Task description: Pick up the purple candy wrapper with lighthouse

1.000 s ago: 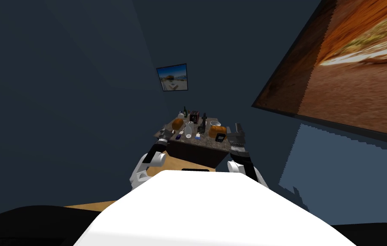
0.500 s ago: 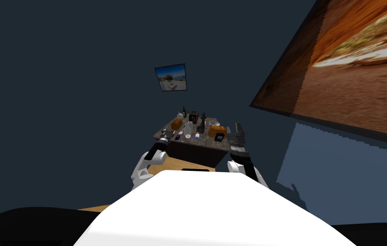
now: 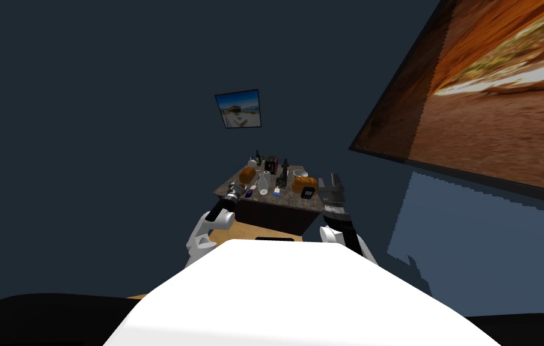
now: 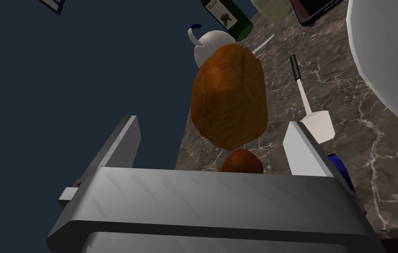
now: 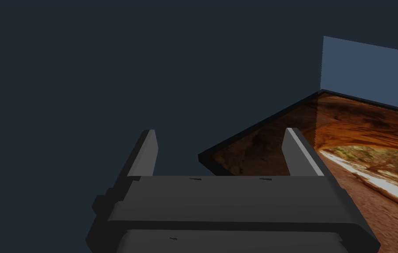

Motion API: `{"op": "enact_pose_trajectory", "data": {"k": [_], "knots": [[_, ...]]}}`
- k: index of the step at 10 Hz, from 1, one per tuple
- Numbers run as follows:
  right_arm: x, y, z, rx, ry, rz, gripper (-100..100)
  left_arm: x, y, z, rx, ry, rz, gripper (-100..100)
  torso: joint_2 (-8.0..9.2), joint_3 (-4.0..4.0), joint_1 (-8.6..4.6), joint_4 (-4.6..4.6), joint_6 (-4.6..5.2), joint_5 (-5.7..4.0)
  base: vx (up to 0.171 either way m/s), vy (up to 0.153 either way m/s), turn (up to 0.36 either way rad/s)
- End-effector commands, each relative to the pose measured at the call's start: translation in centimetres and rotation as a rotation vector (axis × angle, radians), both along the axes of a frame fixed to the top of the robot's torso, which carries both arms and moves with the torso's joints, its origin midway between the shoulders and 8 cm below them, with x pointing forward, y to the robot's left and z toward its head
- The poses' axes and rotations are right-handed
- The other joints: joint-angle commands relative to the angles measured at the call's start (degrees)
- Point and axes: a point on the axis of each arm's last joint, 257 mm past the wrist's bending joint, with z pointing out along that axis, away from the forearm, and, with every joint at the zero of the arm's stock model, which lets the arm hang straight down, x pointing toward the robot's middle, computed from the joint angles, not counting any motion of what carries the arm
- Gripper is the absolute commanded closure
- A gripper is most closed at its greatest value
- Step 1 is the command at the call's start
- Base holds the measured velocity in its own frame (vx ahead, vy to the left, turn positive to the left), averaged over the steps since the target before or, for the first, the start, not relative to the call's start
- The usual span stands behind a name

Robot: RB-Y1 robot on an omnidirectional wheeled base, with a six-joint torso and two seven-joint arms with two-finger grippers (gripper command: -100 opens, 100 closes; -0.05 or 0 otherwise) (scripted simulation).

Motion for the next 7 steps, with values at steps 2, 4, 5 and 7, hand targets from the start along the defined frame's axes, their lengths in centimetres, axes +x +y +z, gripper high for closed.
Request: {"op": "enact_pose_trajectory", "data": {"k": [2, 4, 5, 7], "knots": [[0.0, 0.0, 0.0, 0.000, 0.000, 0.000, 0, 0.2, 0.1, -1.3, -0.048, 0.061, 0.006, -100, -0.01, 0.00, 0.00, 0.00, 0.02, 0.00, 0.007, 0.006, -0.049], [0.0, 0.0, 0.0, 0.000, 0.000, 0.000, 0, 0.4, 0.1, -2.2, -0.092, 0.101, 0.010, -100, 0.00, 0.00, -0.01, 0.00, 0.00, 0.00, 0.004, 0.002, -0.030], [0.0, 0.0, 0.0, 0.000, 0.000, 0.000, 0, 0.3, 0.2, -2.8, -0.092, 0.123, 0.014, -100, -0.01, -0.01, -0.01, 0.00, 0.02, 0.00, 0.010, 0.007, -0.028], [0.0, 0.0, 0.0, 0.000, 0.000, 0.000, 0, 0.4, 0.1, -4.1, -0.135, 0.176, 0.022, -100, -0.05, -0.03, 0.01, -0.01, 0.01, 0.00, 0.018, 0.010, -0.037]]}}
